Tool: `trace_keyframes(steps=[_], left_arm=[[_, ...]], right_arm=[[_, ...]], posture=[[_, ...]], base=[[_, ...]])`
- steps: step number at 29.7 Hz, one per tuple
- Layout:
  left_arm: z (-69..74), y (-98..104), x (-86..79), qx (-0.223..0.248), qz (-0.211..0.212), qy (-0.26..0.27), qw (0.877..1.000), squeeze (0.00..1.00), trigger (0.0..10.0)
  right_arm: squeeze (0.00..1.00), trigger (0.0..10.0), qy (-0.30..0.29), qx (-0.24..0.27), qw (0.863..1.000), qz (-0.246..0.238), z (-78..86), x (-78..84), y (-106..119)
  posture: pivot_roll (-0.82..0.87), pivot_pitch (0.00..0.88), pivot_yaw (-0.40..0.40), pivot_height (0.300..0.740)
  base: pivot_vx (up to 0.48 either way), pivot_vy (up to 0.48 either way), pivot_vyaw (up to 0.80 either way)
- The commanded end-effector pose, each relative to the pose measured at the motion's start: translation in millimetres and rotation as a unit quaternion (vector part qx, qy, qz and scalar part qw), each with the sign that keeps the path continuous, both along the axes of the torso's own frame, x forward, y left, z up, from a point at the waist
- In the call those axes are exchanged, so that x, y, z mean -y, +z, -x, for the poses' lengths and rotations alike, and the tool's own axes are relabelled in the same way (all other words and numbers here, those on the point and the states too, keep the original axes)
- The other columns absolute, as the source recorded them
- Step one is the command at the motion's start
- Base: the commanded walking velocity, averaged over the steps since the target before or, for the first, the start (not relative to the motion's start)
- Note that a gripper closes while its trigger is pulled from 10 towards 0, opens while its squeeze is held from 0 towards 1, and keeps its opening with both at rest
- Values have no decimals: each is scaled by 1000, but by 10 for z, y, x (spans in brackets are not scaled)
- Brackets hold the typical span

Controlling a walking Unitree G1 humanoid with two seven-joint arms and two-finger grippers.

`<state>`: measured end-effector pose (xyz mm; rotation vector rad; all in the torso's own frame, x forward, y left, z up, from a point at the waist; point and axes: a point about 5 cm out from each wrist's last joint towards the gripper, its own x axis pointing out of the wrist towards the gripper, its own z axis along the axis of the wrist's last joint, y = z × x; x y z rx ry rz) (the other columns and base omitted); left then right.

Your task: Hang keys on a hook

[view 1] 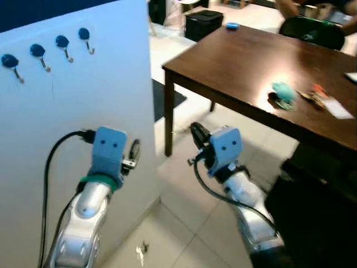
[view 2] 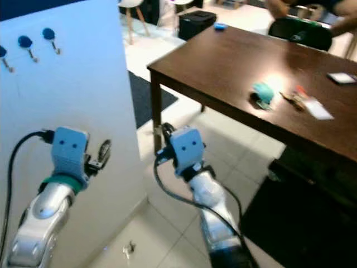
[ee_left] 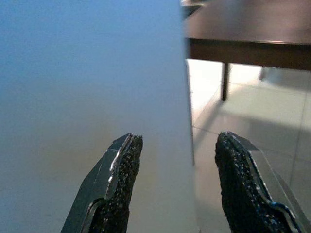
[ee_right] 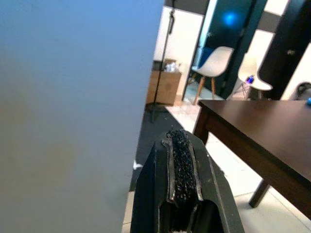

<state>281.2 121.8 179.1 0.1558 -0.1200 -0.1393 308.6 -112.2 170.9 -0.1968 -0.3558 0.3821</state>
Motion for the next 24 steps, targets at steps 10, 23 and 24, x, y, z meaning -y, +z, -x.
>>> trace_keyframes(steps=[10, 23, 24], left_arm=[[25, -88, -136, -13, -9, 24, 1000, 0, 10000], [29, -85, -129, -12, -10, 21, 1000, 0, 10000], [30, -86, -130, -12, -10, 22, 1000, 0, 10000]], right_arm=[[0, 10000, 68, -14, 998, 5, 96, -182, -52], [0, 10000, 65, -17, 998, 3, 96, -171, -60], [0, 10000, 64, -18, 998, 1, 94, -169, -57]], posture=[[-87, 14, 91, 740], [-84, 17, 91, 740], [-84, 17, 91, 740]], base=[[0, 0, 161], [-397, 0, 0], [-480, 0, 0]])
